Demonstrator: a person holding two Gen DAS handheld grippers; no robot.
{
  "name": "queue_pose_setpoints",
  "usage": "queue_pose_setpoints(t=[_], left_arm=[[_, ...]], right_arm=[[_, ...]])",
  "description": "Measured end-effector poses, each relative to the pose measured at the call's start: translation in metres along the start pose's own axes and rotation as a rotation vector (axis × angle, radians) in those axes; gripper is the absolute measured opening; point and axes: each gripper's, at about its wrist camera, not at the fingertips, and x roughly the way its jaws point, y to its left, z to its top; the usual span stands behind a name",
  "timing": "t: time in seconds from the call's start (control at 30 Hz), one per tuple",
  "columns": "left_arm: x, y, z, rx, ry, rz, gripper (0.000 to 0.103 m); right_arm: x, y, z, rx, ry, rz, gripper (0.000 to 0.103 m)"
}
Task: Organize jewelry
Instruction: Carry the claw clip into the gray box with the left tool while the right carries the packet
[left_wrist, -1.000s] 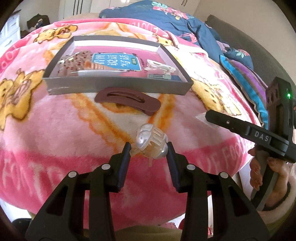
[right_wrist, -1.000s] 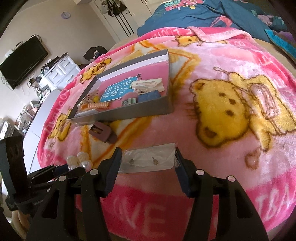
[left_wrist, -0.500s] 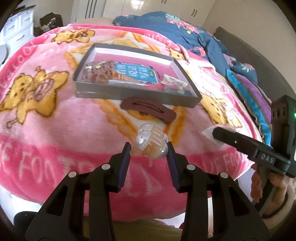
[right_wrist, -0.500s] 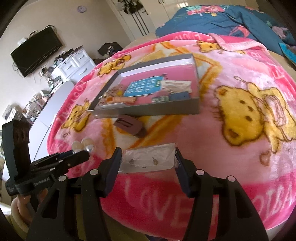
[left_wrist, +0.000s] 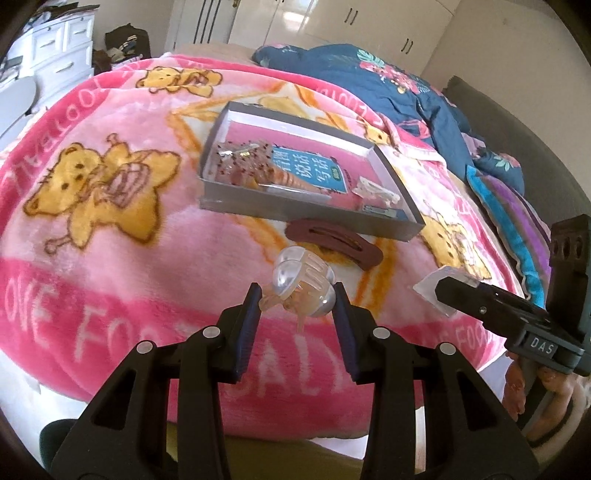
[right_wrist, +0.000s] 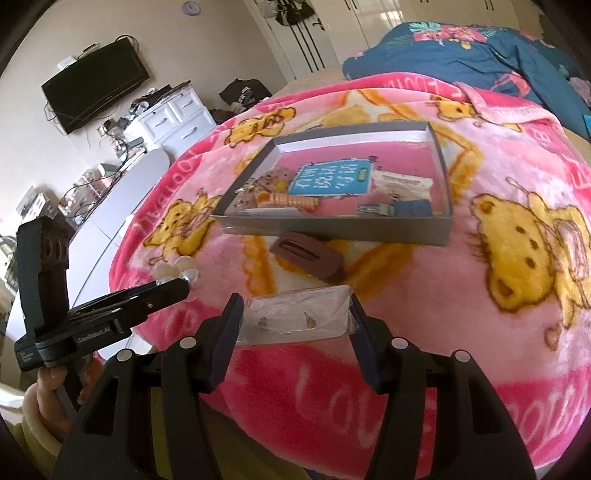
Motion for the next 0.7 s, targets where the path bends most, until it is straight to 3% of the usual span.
queue_pose_setpoints(t=[0.7], left_arm=[[-0.010, 0.007, 0.026, -0.022, -0.057, -0.005, 0.030]], right_arm=[[0.004, 0.030, 0.025, -0.058, -0.048, 0.030, 0.055]])
